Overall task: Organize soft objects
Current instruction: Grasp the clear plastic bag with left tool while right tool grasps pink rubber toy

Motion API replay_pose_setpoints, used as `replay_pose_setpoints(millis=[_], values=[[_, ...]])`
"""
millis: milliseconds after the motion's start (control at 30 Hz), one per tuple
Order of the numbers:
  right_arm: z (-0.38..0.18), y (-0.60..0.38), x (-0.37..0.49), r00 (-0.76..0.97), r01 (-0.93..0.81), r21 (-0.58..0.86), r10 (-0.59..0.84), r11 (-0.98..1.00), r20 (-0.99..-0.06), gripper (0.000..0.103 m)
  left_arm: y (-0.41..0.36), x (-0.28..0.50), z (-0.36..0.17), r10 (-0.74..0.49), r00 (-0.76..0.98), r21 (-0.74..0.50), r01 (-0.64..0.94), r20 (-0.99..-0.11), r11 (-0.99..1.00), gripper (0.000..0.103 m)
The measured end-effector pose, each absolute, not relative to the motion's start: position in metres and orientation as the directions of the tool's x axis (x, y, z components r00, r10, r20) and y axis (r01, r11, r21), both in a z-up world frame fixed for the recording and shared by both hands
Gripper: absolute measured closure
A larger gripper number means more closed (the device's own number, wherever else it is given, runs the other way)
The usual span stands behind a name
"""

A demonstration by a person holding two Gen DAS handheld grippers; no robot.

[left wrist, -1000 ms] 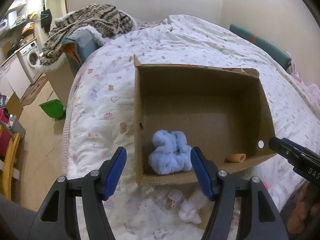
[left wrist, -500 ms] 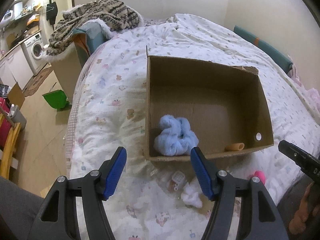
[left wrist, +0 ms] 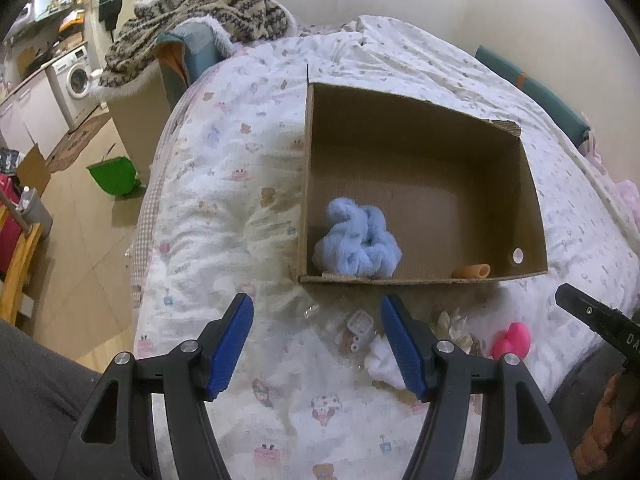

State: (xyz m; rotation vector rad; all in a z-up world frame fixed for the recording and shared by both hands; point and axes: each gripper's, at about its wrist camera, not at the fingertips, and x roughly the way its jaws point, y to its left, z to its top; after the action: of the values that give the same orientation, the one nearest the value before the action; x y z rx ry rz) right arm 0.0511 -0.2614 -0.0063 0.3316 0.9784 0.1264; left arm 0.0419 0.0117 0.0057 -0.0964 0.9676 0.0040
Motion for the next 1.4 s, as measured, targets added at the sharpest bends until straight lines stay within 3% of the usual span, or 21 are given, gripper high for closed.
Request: replay_pose_setpoints(millis=[533, 667, 800, 1200, 1267, 1400], values=[[-0.039, -0.272, 0.062, 0.449, 0.156, 0.390, 0.286, 0.908, -0.846, 0.029, 0.058, 0.055, -0.031, -0.091, 0.430, -0.219, -0.258, -0.898, 0.941, 0.040], [-0.048, -0.279, 0.065, 0.422, 0.202, 0.416, 0.305, 0.887, -0.854, 0.029, 0.049, 0.062, -0.044, -0.128, 0.391, -0.234, -0.236, -0.911, 0.943, 0.040], [-0.054, -0.281, 0.067, 0.405, 0.222, 0.435, 0.324, 0.873, -0.855, 0.030, 0.024, 0.077, -0.063, -0.149, 0.339, -0.217, -0.171, -0.929, 0.961, 0.040], [-0.061, -0.284, 0.070, 0.387, 0.248, 0.449, 0.337, 0.859, -0.858, 0.030, -0.015, 0.108, -0.109, -0.053, 0.284, -0.089, -0.116, -0.957, 0.989, 0.041], [-0.062, -0.285, 0.071, 0.386, 0.253, 0.451, 0.339, 0.856, -0.858, 0.030, -0.022, 0.108, -0.110, -0.057, 0.289, -0.080, -0.068, -0.956, 0.994, 0.058], [-0.062, -0.284, 0.071, 0.382, 0.253, 0.451, 0.340, 0.856, -0.859, 0.029, -0.025, 0.105, -0.107, -0.065, 0.308, -0.079, -0.032, -0.949, 0.996, 0.077]])
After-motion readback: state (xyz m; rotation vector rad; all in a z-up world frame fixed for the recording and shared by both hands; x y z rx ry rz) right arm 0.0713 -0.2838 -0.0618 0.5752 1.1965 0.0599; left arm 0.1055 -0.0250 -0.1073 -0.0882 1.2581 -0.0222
